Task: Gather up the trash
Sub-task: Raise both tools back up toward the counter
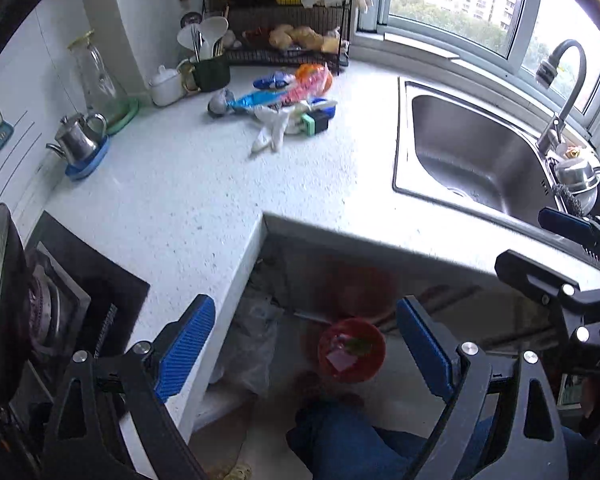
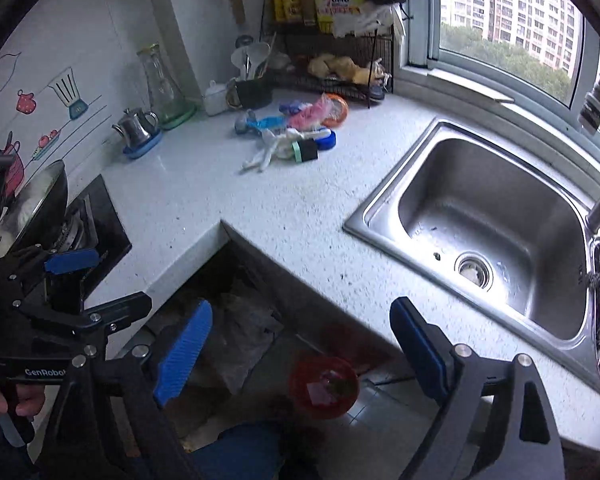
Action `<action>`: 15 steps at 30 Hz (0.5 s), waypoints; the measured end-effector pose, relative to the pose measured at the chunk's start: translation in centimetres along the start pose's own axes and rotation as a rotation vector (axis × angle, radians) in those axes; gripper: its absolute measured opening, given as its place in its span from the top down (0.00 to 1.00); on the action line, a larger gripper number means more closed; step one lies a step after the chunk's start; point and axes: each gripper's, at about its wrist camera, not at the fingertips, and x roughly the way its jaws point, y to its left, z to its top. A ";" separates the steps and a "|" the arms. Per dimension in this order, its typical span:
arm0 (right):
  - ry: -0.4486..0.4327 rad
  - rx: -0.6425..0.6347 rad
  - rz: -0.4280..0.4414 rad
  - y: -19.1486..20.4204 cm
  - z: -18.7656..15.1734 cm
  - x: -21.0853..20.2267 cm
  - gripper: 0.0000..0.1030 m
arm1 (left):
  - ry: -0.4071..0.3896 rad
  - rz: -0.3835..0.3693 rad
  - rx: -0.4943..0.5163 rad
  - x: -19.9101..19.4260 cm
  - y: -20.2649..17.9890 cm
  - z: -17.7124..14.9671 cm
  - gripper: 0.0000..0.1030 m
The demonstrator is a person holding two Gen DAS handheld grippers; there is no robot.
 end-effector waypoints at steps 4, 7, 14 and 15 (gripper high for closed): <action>-0.031 -0.021 0.026 -0.3 2.4 0.1 0.01 | -0.083 0.047 -0.027 -1.5 1.5 3.2 0.12; -0.037 -0.033 0.031 -0.9 4.0 1.0 0.01 | -0.113 0.063 -0.033 -1.7 2.7 5.4 0.12; -0.016 -0.031 0.040 -2.3 8.2 3.9 0.01 | -0.100 0.036 -0.040 1.1 5.6 10.6 0.12; -0.007 -0.030 0.039 -2.4 8.8 4.7 0.01 | -0.095 0.029 -0.038 1.7 6.1 11.5 0.11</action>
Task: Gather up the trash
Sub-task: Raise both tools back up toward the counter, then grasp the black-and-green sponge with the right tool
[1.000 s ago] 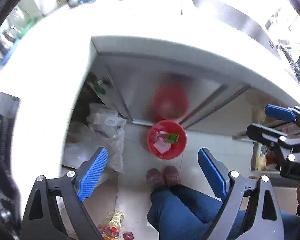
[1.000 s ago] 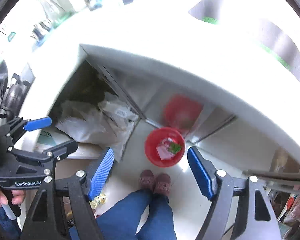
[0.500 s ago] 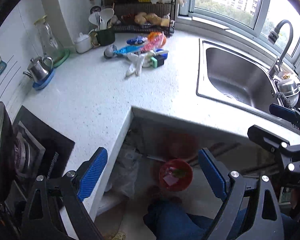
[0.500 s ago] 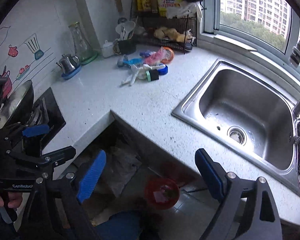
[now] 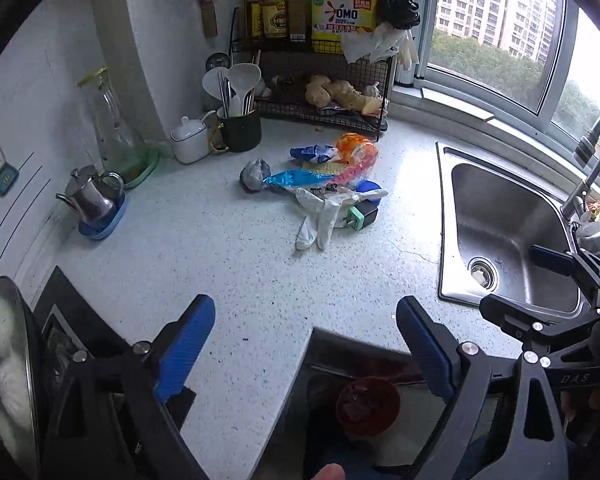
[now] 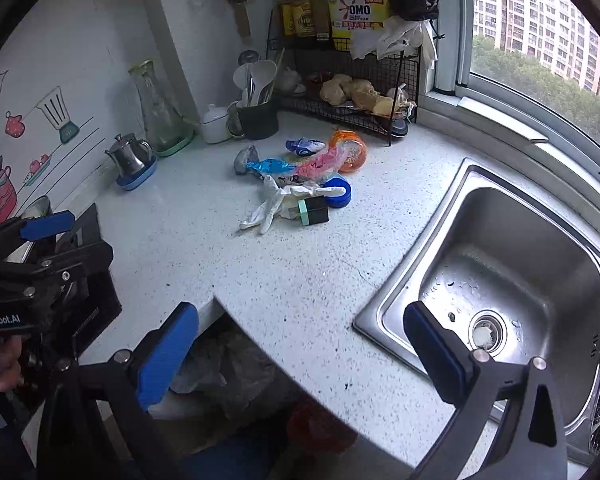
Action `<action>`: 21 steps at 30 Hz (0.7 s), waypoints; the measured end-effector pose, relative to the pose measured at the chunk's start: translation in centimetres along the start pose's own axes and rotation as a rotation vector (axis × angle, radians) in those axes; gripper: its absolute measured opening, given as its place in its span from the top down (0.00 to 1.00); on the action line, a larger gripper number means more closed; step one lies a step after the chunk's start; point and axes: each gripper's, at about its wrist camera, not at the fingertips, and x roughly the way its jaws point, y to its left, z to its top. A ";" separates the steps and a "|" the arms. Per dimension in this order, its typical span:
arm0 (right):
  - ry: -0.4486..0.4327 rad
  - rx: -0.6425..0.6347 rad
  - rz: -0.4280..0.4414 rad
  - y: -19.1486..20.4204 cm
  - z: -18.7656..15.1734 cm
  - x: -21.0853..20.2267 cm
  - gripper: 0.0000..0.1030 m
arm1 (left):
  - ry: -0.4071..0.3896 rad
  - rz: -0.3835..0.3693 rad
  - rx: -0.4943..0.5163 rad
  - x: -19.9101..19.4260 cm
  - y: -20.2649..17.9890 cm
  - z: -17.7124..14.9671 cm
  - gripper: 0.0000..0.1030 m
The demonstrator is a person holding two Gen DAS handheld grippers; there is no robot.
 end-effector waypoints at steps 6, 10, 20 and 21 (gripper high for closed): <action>0.045 -0.022 -0.063 0.1 3.4 4.1 0.01 | 0.065 -0.047 -0.002 4.9 2.5 4.1 0.00; 0.102 -0.007 -0.084 -0.7 5.1 7.5 0.01 | 0.115 -0.058 0.016 8.8 3.4 6.2 0.00; 0.244 -0.017 -0.102 -1.2 7.9 15.3 0.01 | 0.223 -0.117 0.042 16.3 4.9 9.2 0.00; 0.256 -0.016 -0.101 -1.2 8.0 15.9 0.01 | 0.231 -0.122 0.043 16.8 5.0 9.2 0.00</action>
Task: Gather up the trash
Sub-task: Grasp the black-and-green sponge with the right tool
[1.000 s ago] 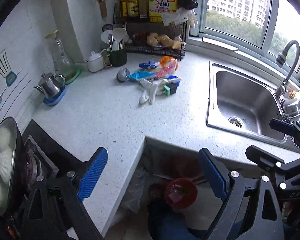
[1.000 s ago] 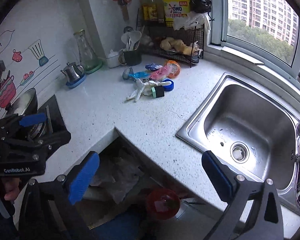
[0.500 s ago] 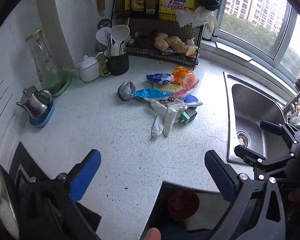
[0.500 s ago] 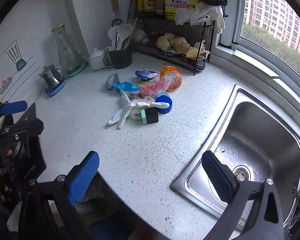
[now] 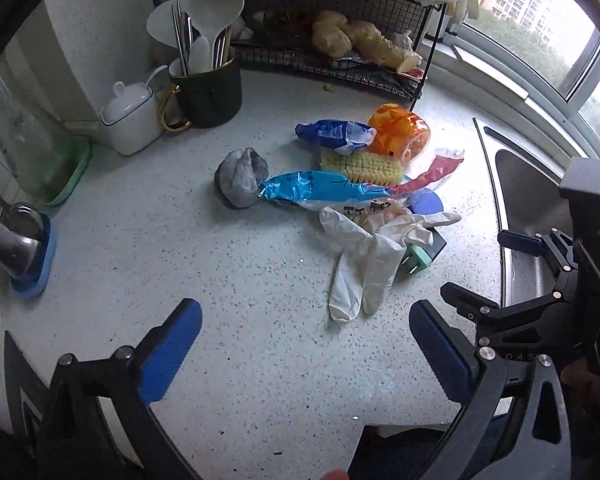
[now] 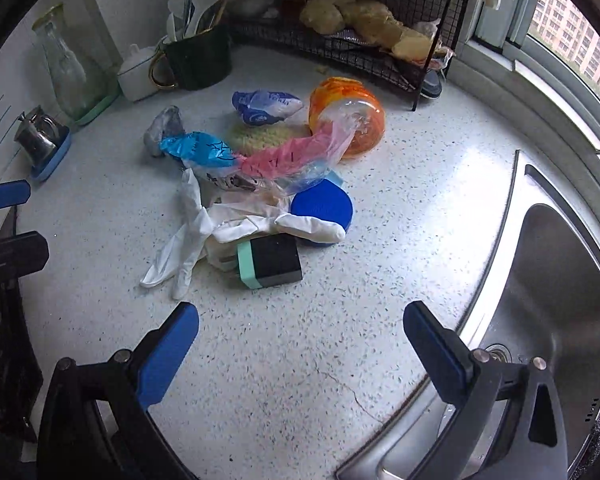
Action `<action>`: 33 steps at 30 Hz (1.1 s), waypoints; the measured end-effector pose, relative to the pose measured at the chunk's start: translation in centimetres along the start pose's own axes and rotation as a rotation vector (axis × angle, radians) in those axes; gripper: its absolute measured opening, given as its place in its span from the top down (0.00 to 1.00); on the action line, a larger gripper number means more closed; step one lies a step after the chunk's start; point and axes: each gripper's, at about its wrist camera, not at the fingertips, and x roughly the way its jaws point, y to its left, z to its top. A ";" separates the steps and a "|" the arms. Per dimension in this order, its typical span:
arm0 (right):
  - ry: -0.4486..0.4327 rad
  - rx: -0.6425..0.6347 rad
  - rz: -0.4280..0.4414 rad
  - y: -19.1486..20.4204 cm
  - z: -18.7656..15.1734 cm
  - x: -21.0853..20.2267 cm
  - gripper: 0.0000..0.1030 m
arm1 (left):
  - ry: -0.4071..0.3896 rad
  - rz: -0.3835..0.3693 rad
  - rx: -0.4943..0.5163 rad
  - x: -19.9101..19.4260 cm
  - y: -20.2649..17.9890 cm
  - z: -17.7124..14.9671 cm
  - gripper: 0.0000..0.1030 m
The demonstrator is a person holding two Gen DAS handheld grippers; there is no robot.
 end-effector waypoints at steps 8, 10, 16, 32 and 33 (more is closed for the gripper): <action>0.024 -0.015 0.014 1.1 0.8 2.6 0.03 | 0.062 -0.032 -0.027 2.4 1.7 0.3 0.00; 0.038 0.002 0.017 1.5 1.2 3.3 0.04 | 0.069 -0.037 -0.038 2.5 2.2 0.1 0.00; 0.045 -0.003 0.008 2.0 1.2 3.7 0.20 | 0.079 -0.041 -0.067 2.8 3.1 -0.4 0.00; 0.019 0.011 0.021 2.8 -0.3 1.3 0.49 | 0.062 -0.067 -0.055 2.3 3.8 0.3 0.00; 0.022 0.026 0.012 2.6 -0.5 0.9 0.49 | 0.066 -0.081 -0.059 2.4 3.9 0.6 0.00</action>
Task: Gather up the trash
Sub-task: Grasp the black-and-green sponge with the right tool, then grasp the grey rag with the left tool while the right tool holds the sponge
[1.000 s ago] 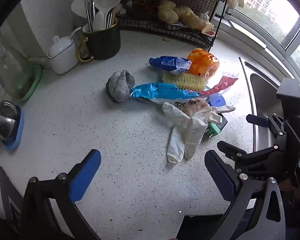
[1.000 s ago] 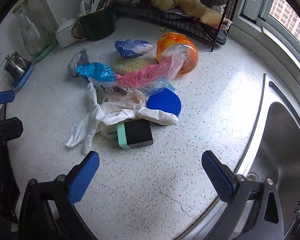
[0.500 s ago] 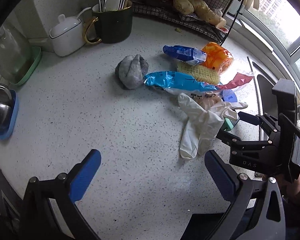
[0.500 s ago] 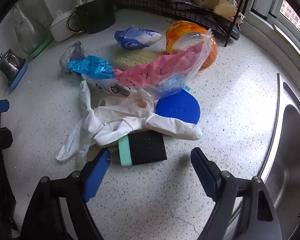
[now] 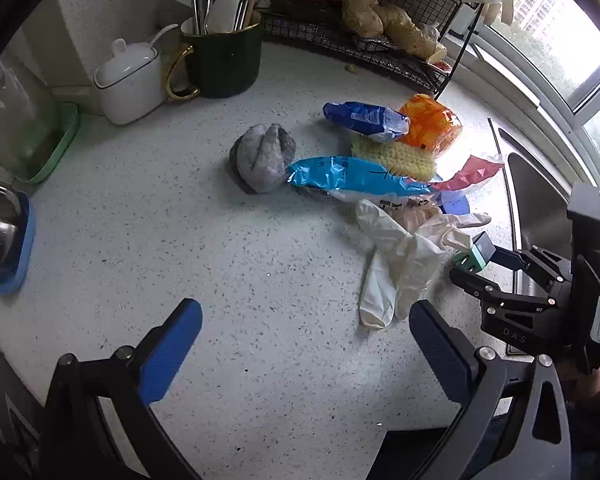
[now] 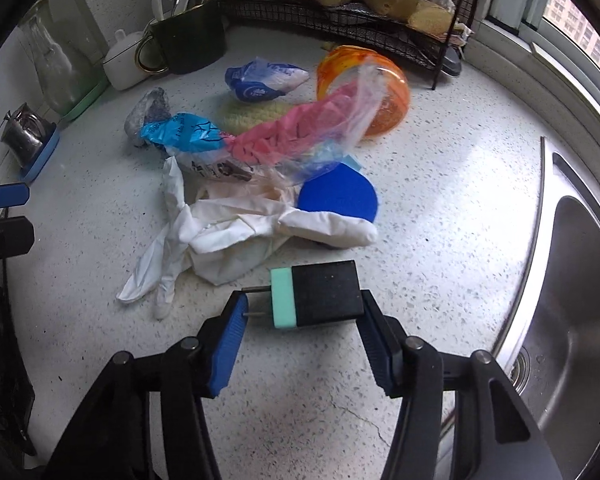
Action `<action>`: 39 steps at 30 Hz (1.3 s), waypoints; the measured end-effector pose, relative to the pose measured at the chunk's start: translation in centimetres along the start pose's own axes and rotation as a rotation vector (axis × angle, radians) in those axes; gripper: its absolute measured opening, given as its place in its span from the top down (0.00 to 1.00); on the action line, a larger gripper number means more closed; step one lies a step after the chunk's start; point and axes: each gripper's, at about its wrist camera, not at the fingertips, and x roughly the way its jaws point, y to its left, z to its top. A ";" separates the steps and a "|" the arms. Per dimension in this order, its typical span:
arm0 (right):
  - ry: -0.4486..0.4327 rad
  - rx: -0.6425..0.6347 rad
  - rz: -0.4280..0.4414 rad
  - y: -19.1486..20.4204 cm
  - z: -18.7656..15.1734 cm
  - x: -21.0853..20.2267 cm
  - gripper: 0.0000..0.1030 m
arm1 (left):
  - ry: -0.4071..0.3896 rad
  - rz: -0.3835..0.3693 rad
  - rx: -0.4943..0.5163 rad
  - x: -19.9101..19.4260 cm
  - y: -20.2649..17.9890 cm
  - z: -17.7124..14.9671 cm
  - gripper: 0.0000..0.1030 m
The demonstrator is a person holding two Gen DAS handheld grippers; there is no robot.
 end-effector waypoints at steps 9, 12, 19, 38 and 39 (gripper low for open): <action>-0.021 0.102 -0.029 -3.4 -1.4 -2.7 0.49 | 0.018 0.021 0.013 2.5 1.5 4.3 0.00; -0.032 0.137 -0.044 -4.8 -1.3 -3.4 0.49 | 0.049 0.047 0.027 4.1 2.3 6.0 0.00; -0.030 0.198 -0.074 -5.5 -1.9 -4.1 0.49 | 0.057 0.051 0.024 6.4 4.4 9.7 0.00; 0.016 0.269 -0.125 -4.9 -2.6 -2.9 0.49 | 0.115 0.058 0.152 11.8 4.0 12.8 0.10; 0.017 0.272 -0.127 -5.0 -2.6 -2.9 0.49 | 0.111 0.065 0.159 11.9 3.8 12.8 0.11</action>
